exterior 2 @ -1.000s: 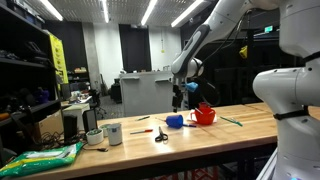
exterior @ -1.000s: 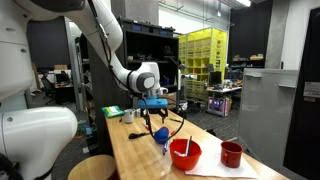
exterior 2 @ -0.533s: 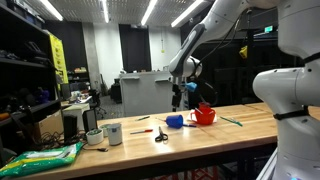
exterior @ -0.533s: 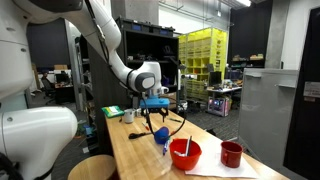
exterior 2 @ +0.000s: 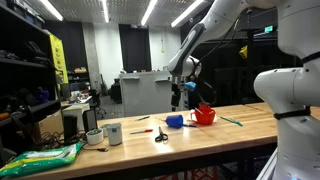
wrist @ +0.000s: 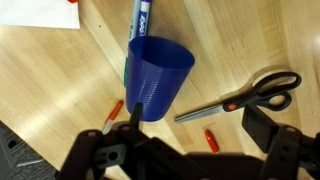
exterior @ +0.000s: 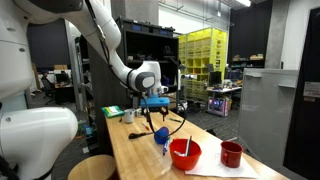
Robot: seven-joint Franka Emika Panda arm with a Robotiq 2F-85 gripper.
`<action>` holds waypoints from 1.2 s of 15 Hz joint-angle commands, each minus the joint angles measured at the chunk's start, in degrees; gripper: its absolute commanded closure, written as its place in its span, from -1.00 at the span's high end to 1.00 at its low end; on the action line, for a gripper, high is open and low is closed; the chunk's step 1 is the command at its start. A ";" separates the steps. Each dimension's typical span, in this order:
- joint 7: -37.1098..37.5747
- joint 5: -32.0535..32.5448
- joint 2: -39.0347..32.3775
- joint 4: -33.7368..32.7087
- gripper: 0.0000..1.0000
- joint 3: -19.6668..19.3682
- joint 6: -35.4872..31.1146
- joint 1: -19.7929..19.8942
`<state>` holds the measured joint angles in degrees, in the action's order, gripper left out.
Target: Put the blue cup upside down
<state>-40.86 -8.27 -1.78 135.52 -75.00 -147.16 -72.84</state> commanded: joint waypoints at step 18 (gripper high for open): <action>-25.27 -36.10 -25.63 -13.59 1.00 21.59 9.83 24.12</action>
<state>-62.93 -40.00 -19.23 128.20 -58.57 -139.87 -54.66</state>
